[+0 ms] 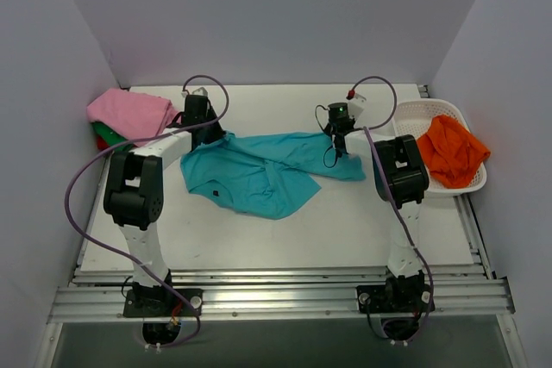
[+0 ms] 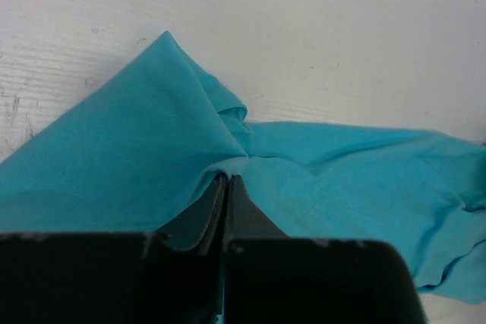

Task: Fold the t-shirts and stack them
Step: Flatten the tshirt out

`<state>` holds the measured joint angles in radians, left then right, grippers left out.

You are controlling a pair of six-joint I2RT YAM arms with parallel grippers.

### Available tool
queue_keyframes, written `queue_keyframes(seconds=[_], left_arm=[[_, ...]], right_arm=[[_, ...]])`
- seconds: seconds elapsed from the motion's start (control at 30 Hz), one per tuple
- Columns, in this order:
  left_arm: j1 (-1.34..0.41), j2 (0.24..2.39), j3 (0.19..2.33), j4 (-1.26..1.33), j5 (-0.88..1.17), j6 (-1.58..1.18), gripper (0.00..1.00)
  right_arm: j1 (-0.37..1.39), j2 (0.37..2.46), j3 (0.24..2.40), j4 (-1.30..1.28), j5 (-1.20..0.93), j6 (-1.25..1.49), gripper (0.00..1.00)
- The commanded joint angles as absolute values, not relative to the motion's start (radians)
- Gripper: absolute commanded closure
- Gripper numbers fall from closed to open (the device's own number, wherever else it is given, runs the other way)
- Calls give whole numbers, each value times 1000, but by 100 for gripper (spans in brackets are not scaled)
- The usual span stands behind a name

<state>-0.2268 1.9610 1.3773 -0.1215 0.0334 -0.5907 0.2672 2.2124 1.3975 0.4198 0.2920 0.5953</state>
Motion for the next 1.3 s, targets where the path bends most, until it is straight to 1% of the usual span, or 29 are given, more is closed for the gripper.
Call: queue_keyframes(seconds=[0.0,0.27,0.4,0.73,0.9,0.93,0.97,1.0,1.03,1.07,1.1,1.13,1.27], left_arm=[[-218,1964,1420,-84,48,-580,98],[-218,1948,1410,-81,51,-583,98],[-219,1933,1408,-80,54,-589,98],[-229,1818,1379,-104,37,-594,98],[-241,1740,1353,-112,18,-594,98],[-245,1733,1347,-112,14,-594,98],[-247,1726,1345,-115,14,-594,98],[-248,1724,1344,-117,14,-594,98],[-252,1724,1344,-120,14,-594,98],[-253,1726,1344,-123,14,-594,98],[-253,1726,1342,-123,15,-594,98],[-255,1727,1338,-120,14,-595,98],[-255,1733,1336,-115,14,-591,98]], right_arm=[[268,2246,1365,334,256,597,100],[268,2203,1301,360,268,600,100],[273,2132,1264,356,294,595,100],[304,1784,1236,267,368,561,100],[328,1671,1207,256,397,546,100],[328,1660,1207,246,397,548,95],[328,1663,1212,233,408,555,75],[328,1672,1215,229,411,560,51],[328,1681,1213,230,414,561,15],[327,1706,1210,229,420,564,6],[325,1722,1210,230,423,572,2],[324,1741,1210,241,422,574,0],[308,1860,1236,256,388,583,0]])
